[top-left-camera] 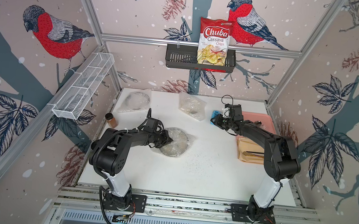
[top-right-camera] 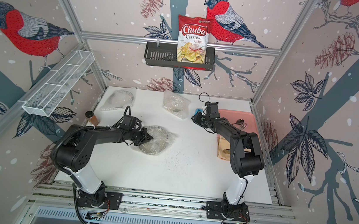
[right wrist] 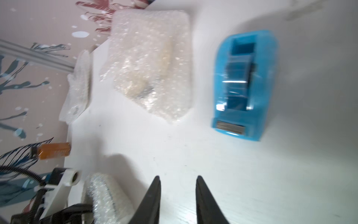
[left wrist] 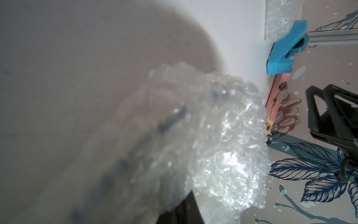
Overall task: Wrap dinner plates in bubble wrap
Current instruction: Pull the tape from the tape cutter.
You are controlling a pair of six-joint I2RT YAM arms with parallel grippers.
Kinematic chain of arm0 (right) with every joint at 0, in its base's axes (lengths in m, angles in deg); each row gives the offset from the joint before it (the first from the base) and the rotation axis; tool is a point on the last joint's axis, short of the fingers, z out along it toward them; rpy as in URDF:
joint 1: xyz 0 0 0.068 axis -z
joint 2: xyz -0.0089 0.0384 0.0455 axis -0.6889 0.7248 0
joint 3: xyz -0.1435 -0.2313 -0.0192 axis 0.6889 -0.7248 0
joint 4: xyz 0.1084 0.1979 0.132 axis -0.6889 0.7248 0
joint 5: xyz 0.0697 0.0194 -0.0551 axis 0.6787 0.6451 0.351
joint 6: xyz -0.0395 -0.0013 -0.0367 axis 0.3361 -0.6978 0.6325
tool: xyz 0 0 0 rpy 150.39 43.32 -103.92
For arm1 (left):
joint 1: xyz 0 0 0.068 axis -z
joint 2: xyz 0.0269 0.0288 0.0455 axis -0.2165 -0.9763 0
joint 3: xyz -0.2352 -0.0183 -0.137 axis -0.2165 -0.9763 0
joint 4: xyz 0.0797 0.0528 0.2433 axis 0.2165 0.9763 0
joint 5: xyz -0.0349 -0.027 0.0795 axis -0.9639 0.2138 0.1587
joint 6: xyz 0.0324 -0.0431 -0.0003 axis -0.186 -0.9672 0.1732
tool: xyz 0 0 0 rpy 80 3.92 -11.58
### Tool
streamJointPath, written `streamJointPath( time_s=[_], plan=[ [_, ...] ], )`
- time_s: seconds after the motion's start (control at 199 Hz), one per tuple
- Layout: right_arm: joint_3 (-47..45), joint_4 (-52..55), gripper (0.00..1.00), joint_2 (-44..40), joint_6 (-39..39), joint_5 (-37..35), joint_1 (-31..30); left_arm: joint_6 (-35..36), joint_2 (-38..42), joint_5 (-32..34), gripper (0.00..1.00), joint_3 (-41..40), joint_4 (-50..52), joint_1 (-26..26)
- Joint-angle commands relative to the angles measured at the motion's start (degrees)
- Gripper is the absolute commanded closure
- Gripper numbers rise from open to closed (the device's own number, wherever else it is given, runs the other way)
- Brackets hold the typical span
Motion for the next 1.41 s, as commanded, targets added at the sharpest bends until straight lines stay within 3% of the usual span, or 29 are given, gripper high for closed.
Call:
streamJointPath(
  time_s=[0.0,0.211,0.618,0.773,1.401],
  plan=[
    [-0.7,-2.9,0.66,0.2,-2.7,-4.7,0.8,1.7,-0.4,4.6,1.0,-0.4,9.3,0.2],
    [4.3,0.7,0.59,3.8,-2.9,-13.5,0.2,1.8,0.0,4.5,1.0,-0.1,10.0,0.2],
    [17.9,12.2,0.61,12.8,-2.1,-25.8,-3.9,1.6,-0.2,4.0,1.0,0.2,10.1,0.2],
    [21.2,14.5,0.62,15.3,-1.4,-26.9,-4.8,1.7,-0.7,3.7,1.0,0.2,10.1,0.2],
    [26.4,17.8,0.87,19.7,-0.7,-25.6,-6.6,2.0,-1.0,3.7,1.0,-0.5,9.8,0.2]
  ],
)
